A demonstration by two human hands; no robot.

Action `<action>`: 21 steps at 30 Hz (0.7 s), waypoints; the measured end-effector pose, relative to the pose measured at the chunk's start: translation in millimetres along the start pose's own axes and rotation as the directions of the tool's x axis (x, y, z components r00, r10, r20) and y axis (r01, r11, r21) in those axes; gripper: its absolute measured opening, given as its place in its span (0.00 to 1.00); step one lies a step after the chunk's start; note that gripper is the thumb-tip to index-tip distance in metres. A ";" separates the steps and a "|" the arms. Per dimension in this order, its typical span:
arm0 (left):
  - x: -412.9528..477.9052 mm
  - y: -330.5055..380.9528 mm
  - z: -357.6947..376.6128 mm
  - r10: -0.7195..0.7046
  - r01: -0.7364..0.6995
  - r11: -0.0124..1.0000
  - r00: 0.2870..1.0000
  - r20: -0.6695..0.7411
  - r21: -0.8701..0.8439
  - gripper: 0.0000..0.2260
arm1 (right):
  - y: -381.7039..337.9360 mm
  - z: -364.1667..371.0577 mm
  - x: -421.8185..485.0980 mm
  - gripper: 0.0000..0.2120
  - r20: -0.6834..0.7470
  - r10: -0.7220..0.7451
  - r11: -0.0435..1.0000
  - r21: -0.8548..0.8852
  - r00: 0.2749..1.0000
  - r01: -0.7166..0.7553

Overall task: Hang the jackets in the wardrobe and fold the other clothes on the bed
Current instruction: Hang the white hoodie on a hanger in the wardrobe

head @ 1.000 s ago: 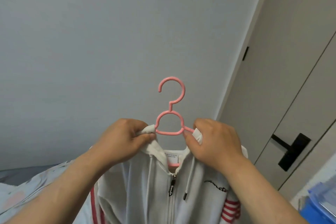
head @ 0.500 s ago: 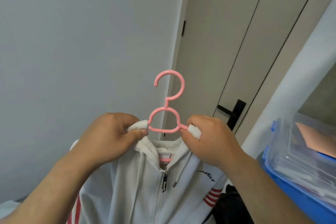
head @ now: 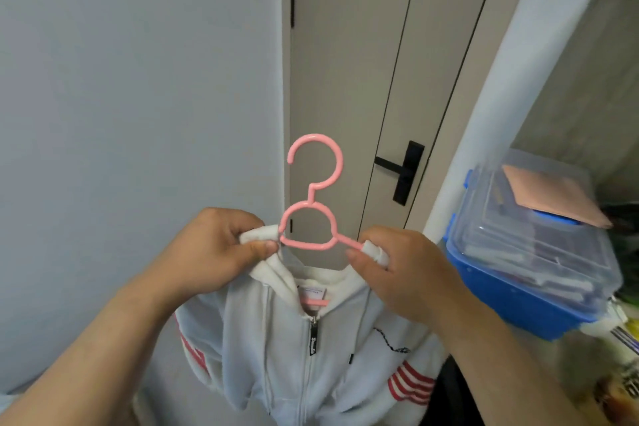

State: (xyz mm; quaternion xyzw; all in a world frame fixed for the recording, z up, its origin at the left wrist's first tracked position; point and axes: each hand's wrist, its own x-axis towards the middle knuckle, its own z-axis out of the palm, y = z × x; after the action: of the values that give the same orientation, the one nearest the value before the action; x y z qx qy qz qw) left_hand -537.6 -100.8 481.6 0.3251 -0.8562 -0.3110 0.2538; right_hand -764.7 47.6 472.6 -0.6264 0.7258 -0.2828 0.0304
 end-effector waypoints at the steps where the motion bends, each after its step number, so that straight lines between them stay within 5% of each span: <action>1: 2.3 0.4 4.3 0.006 -0.006 1.000 1.000 0.006 -0.007 0.11 | 3.4 -0.6 -2.6 0.23 -0.008 0.025 1.000 0.018 1.000 -0.025; 12: 97.3 -45.7 45.3 0.181 -0.176 0.983 0.946 0.271 -0.041 0.09 | 39.5 24.6 9.3 0.14 0.022 0.395 0.911 0.116 0.918 -0.395; 21: 201.0 -53.2 80.4 0.398 -0.432 0.898 0.710 0.581 -0.088 0.09 | 28.5 56.0 11.3 0.16 -0.183 0.702 0.712 0.204 0.688 -0.672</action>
State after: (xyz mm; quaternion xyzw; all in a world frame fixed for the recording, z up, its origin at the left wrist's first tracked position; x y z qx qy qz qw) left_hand -700.2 -246.6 436.8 0.0194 -0.9509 -0.3072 0.0321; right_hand -770.3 17.9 416.4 -0.2650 0.8869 -0.3697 0.0812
